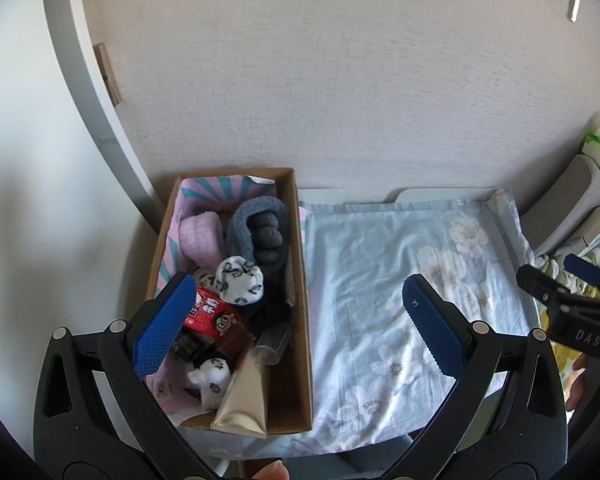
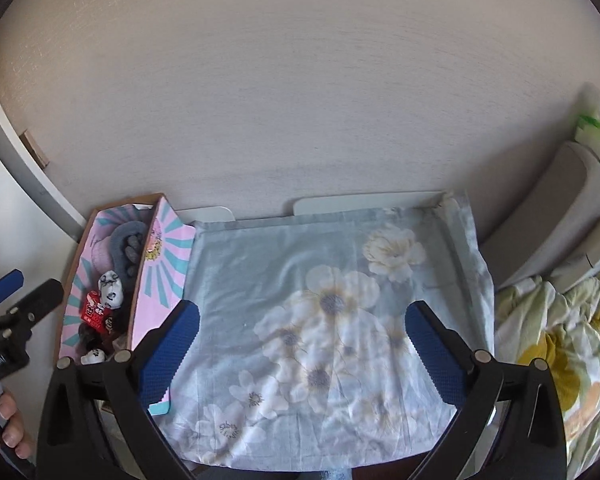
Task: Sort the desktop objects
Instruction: 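Withdraw both tools from the box over the empty table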
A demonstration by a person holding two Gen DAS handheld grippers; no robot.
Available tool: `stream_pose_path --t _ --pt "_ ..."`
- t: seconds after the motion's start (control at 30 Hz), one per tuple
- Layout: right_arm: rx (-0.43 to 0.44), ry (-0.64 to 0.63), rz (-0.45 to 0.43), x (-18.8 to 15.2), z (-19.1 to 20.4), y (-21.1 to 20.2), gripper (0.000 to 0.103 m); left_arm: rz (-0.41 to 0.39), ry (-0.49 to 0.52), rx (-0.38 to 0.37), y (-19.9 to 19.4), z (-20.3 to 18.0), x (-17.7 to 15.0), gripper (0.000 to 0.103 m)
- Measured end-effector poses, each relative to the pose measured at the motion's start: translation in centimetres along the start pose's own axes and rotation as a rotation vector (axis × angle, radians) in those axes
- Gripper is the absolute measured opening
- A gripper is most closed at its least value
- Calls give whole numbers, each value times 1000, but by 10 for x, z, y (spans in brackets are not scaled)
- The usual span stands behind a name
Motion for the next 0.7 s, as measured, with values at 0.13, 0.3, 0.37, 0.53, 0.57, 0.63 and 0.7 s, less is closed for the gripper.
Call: stream_pose_path --t 0.13,0.3,0.37,0.53,0.57,0.63,0.7 --pt "-15 7 -22 -11 -6 -5 103 1 17 2 0 -4 -4 103" --pt "-17 14 -32 -15 -8 -8 103 1 32 -5 0 -7 -3 103" --pt "-10 14 -30 -15 -8 -8 103 -5 31 -5 -1 -7 -2 103" --pt "-9 11 -30 -16 -7 -9 103 -7 20 -7 -2 -7 -2 103" --pt "-7 9 -29 -16 -7 -9 103 -6 18 -5 -2 -7 -3 103" --pt "-5 5 -29 -16 -7 -9 103 -6 16 -1 -1 -7 -4 103" --pt "-8 11 -28 -18 -6 -10 103 5 11 3 1 -6 -6 103"
Point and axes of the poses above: each gripper's, at about its wrist camera, not at the fingertips, and y roughly the way its jaws point, z to its left, x to its top, the point moved 7 cm from there along y, roughly the way its jaws point, and after that the axes turned 15 degrees about y, right-handed, at the moved point
